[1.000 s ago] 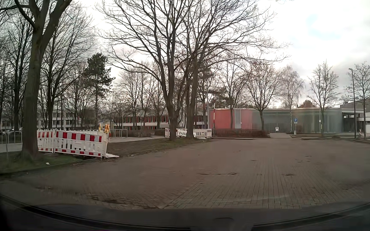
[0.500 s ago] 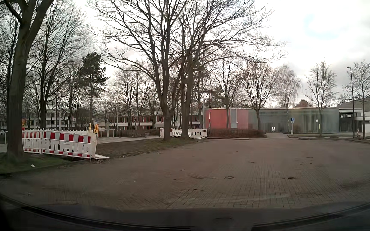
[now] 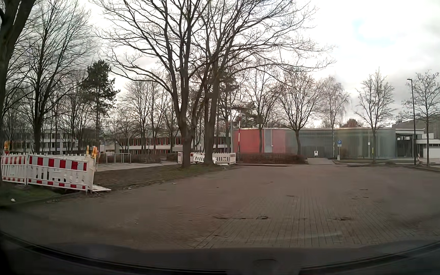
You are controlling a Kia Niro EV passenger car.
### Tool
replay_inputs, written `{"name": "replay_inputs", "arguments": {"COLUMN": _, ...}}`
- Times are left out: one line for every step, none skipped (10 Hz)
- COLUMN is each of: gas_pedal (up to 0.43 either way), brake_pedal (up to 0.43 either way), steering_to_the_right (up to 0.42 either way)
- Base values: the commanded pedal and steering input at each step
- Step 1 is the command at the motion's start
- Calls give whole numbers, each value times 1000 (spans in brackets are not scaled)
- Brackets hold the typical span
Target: Follow the waypoints while adhering to traffic rules and regulations
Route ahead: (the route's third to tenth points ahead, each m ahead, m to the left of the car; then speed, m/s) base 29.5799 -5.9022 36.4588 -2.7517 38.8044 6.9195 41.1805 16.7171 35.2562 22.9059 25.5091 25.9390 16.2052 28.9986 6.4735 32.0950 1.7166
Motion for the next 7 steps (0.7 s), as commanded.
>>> {"name": "replay_inputs", "arguments": {"gas_pedal": 47, "brake_pedal": 0, "steering_to_the_right": 273}}
{"name": "replay_inputs", "arguments": {"gas_pedal": 67, "brake_pedal": 0, "steering_to_the_right": 285}}
{"name": "replay_inputs", "arguments": {"gas_pedal": 67, "brake_pedal": 0, "steering_to_the_right": 290}}
{"name": "replay_inputs", "arguments": {"gas_pedal": 67, "brake_pedal": 0, "steering_to_the_right": 289}}
{"name": "replay_inputs", "arguments": {"gas_pedal": 67, "brake_pedal": 0, "steering_to_the_right": 287}}
{"name": "replay_inputs", "arguments": {"gas_pedal": 67, "brake_pedal": 0, "steering_to_the_right": 285}}
{"name": "replay_inputs", "arguments": {"gas_pedal": 67, "brake_pedal": 0, "steering_to_the_right": 282}}
